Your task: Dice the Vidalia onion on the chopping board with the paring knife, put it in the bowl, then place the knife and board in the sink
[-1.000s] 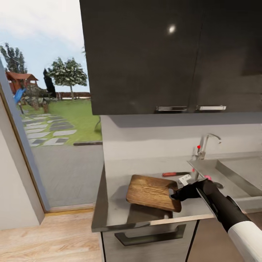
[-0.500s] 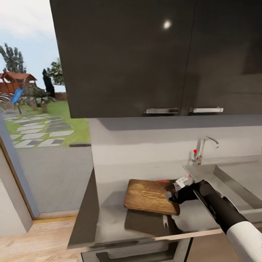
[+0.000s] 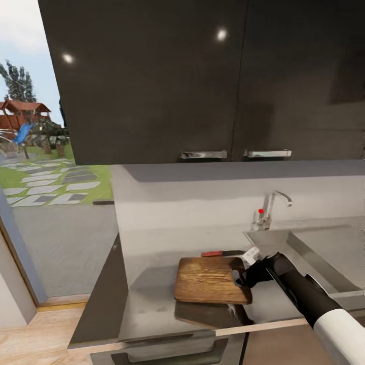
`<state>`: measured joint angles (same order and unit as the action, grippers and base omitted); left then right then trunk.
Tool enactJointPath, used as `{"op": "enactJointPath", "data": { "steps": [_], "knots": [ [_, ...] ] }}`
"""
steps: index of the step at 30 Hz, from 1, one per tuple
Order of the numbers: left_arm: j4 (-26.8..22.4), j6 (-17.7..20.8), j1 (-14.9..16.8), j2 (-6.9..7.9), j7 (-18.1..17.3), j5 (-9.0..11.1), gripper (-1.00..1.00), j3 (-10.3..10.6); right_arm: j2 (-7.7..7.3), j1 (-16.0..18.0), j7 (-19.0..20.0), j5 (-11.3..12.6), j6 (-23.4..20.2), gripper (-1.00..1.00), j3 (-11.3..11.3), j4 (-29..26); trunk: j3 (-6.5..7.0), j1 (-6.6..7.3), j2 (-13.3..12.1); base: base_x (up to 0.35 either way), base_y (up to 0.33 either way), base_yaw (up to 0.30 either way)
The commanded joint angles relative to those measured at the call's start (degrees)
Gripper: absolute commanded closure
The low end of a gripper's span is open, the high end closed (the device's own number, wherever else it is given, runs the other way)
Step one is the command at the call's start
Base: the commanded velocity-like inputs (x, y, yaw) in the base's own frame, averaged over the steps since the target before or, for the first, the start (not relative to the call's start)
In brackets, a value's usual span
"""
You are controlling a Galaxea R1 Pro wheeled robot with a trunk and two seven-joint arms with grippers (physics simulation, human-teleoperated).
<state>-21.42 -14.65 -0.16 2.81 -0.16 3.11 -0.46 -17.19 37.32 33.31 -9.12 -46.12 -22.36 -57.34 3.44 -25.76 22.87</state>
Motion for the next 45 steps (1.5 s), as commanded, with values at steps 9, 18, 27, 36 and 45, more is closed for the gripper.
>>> {"op": "enactJointPath", "data": {
  "steps": [9,18,27,36,45],
  "knots": [
    [-0.1,-0.1,0.0,0.03,0.0,0.3,-1.00,0.0,0.04,0.0,0.6,-0.5,1.1,1.00,-2.0,0.1,-0.02,-0.02,0.0,0.040,-0.186,0.000],
    [0.0,-0.1,0.0,0.07,0.0,0.4,-1.00,0.0,0.05,0.0,0.8,-0.6,3.6,1.00,-2.2,0.0,-0.02,-0.02,0.0,0.003,-0.008,0.000],
    [-0.1,-0.1,0.0,0.01,-0.1,0.4,-1.00,0.0,-0.11,0.3,3.1,-0.9,3.4,1.00,-1.9,0.0,-0.02,-0.02,0.0,0.000,0.000,0.000],
    [0.0,-0.1,0.0,0.00,-0.1,0.4,-1.00,0.1,-0.12,1.2,20.5,-10.4,3.8,1.00,-2.0,0.0,-0.02,-0.02,0.0,0.000,0.000,0.000],
    [0.0,-0.1,0.0,0.00,-0.1,0.4,-1.00,0.1,-0.07,1.2,21.9,-11.5,3.9,1.00,-2.0,0.2,-0.02,-0.02,0.0,0.050,-0.006,0.000]
  ]
}}
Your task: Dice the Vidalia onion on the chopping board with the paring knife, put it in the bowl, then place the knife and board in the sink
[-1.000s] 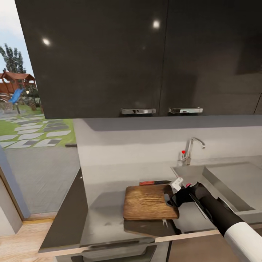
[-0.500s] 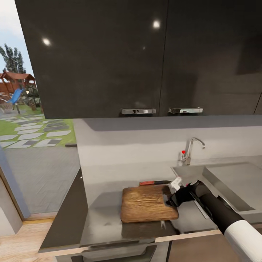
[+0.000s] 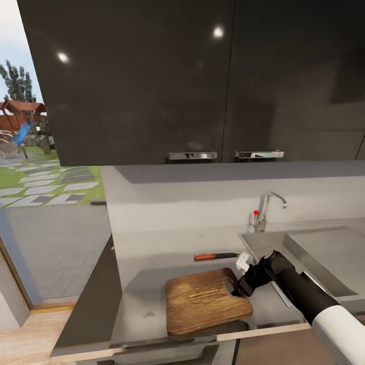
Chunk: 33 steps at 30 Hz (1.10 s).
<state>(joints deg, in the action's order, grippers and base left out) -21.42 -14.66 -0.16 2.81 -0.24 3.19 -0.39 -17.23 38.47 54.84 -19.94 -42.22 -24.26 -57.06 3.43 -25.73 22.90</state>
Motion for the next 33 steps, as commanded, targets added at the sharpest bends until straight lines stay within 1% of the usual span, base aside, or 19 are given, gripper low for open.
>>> {"op": "enactJointPath", "data": {
  "steps": [1,7,8,9,10,13,15,16,17,19,21,23,26,28,30,33],
  "knots": [
    [0.0,-0.1,0.0,0.00,0.0,0.3,-1.00,0.0,-0.02,0.0,0.4,-0.7,0.0,1.00,-0.1,-0.1,-0.01,-0.05,0.0,0.252,-0.060,0.000],
    [0.0,-0.1,0.0,0.00,0.0,0.3,-1.00,0.0,0.00,0.0,0.3,-0.7,0.0,1.00,0.0,0.6,-0.01,-0.05,0.0,0.301,-0.065,0.000],
    [0.0,-0.1,0.0,0.00,0.0,0.3,-1.00,0.0,0.00,0.0,0.3,-0.6,0.0,1.00,0.1,1.3,-0.01,-0.05,0.0,0.319,-0.022,0.000],
    [0.1,-0.1,0.0,0.00,0.0,0.3,-1.00,0.0,0.07,0.0,0.2,-0.6,0.2,1.00,0.7,3.6,-0.01,-0.05,0.0,0.141,-0.006,0.000],
    [0.1,-0.1,0.0,0.00,0.0,0.3,-1.00,0.0,0.07,0.0,0.2,-0.6,0.4,1.00,0.8,3.9,-0.01,-0.05,0.0,0.113,-0.005,0.000],
    [0.4,-0.1,0.0,0.00,0.0,0.3,-1.00,0.0,0.09,0.0,0.1,-0.5,2.7,1.00,1.5,5.9,-0.01,-0.05,0.0,0.035,-0.001,0.000],
    [0.4,-0.1,0.0,0.00,0.0,0.3,-1.00,0.0,0.09,0.0,0.1,-0.5,3.2,1.00,2.2,6.5,-0.01,-0.05,0.0,0.011,0.000,0.000],
    [0.4,-0.1,0.0,0.00,0.0,0.3,-1.00,0.0,0.11,0.0,0.1,-0.5,3.4,1.00,3.0,6.9,-0.01,-0.05,0.0,0.006,0.000,0.000],
    [0.5,-0.1,0.0,0.00,0.0,0.3,-1.00,0.0,0.14,0.0,0.1,-0.4,3.6,1.00,4.7,7.3,-0.01,-0.05,0.0,0.003,0.000,0.000],
    [0.5,-0.1,0.0,0.00,0.0,0.3,-1.00,0.0,0.17,0.0,0.2,-0.3,4.3,1.00,6.2,7.5,-0.01,-0.05,0.0,0.002,0.000,0.000],
    [0.5,-0.1,0.0,0.00,0.0,0.3,-1.00,0.0,0.21,0.0,0.2,-0.3,6.6,1.00,7.0,7.7,-0.01,-0.05,0.0,0.000,0.000,0.000],
    [0.5,-0.1,0.0,0.00,0.0,0.3,-1.00,0.0,0.24,0.0,0.3,-0.3,7.7,1.00,7.2,8.1,-0.01,-0.05,0.0,0.000,0.000,0.000],
    [0.5,-0.1,0.0,0.00,0.0,0.3,-1.00,0.0,0.32,0.0,0.3,-0.3,8.3,1.00,7.8,8.9,-0.01,-0.05,0.0,0.000,0.000,0.000],
    [0.5,-0.1,0.0,0.00,0.0,0.3,-1.00,0.0,0.34,0.0,0.3,-0.3,8.5,1.00,9.0,9.1,-0.01,-0.05,0.0,0.000,0.000,0.000],
    [0.5,-0.1,0.0,0.00,0.0,0.3,-1.00,0.0,0.35,0.0,0.2,-0.3,8.6,1.00,10.7,9.2,-0.01,-0.05,0.0,0.000,0.000,0.000],
    [0.5,-0.1,0.0,-0.04,0.0,0.3,-1.00,0.0,0.39,0.0,0.1,-0.3,8.6,1.00,11.2,9.2,-0.01,-0.05,0.0,0.000,0.000,0.000]
  ]
}}
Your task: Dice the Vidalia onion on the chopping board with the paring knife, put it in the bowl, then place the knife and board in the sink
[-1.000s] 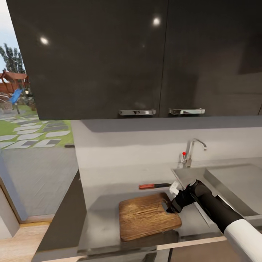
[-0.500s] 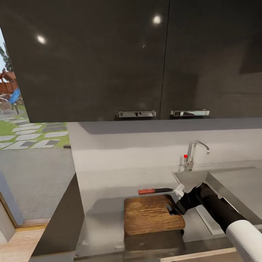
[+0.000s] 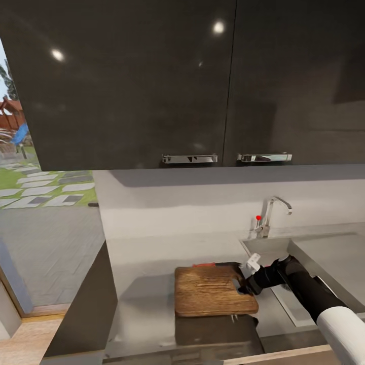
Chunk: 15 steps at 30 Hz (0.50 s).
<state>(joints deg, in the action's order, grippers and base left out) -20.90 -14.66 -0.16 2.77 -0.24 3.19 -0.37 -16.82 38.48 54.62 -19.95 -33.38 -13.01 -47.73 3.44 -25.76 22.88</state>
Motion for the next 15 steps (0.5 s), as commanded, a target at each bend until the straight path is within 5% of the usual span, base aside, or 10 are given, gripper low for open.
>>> {"op": "enactJointPath", "data": {
  "steps": [1,15],
  "knots": [
    [0.0,-0.1,0.0,-0.01,0.0,0.3,-1.00,0.0,0.00,0.0,0.3,-0.3,-0.2,1.00,-0.1,-0.1,-0.02,-0.02,0.0,0.000,0.000,0.000],
    [1.9,-0.5,0.0,-1.05,-0.1,0.3,-1.00,0.1,0.91,0.0,0.1,-0.4,-0.2,1.00,0.2,-0.1,-0.02,-0.02,0.0,0.000,0.000,0.000]
  ]
}}
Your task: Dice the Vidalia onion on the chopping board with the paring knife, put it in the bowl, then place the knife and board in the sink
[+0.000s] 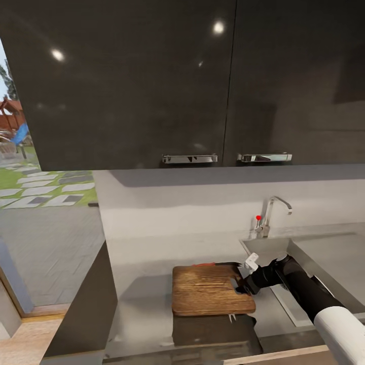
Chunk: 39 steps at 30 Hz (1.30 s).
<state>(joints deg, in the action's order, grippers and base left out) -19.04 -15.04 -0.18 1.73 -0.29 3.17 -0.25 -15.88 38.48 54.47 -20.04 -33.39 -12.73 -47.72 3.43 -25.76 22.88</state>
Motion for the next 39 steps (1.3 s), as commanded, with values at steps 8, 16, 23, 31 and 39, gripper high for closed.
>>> {"op": "enactJointPath", "data": {
  "steps": [8,16,23,31,39],
  "knots": [
    [10.6,-10.5,0.0,-1.34,0.0,0.3,-1.00,0.1,-0.11,0.0,0.3,-0.4,-0.2,1.00,0.1,-0.1,-0.01,-0.02,0.0,0.000,0.000,0.000],
    [12.8,-14.5,-0.1,-1.32,0.0,0.3,-1.00,0.0,-0.06,0.0,0.0,-0.4,-0.2,1.00,0.1,0.0,-0.01,-0.02,0.0,0.000,0.000,0.000],
    [12.9,-15.0,-0.1,-1.29,0.0,0.3,-1.00,0.0,-0.03,0.0,-1.9,-0.4,-0.2,1.00,0.1,0.1,-0.01,-0.02,0.0,0.000,0.000,0.000],
    [12.9,-18.8,-0.1,-1.29,0.0,0.3,-1.00,0.0,-0.03,0.0,-2.2,-0.4,-0.1,1.00,0.0,0.3,-0.01,-0.02,0.0,0.000,0.000,0.000],
    [12.7,-27.2,-0.1,-1.33,0.2,0.3,-1.00,0.0,0.00,0.0,-2.3,-0.4,-0.1,1.00,0.0,0.8,-0.01,-0.02,0.0,0.000,0.000,0.000]
  ]
}}
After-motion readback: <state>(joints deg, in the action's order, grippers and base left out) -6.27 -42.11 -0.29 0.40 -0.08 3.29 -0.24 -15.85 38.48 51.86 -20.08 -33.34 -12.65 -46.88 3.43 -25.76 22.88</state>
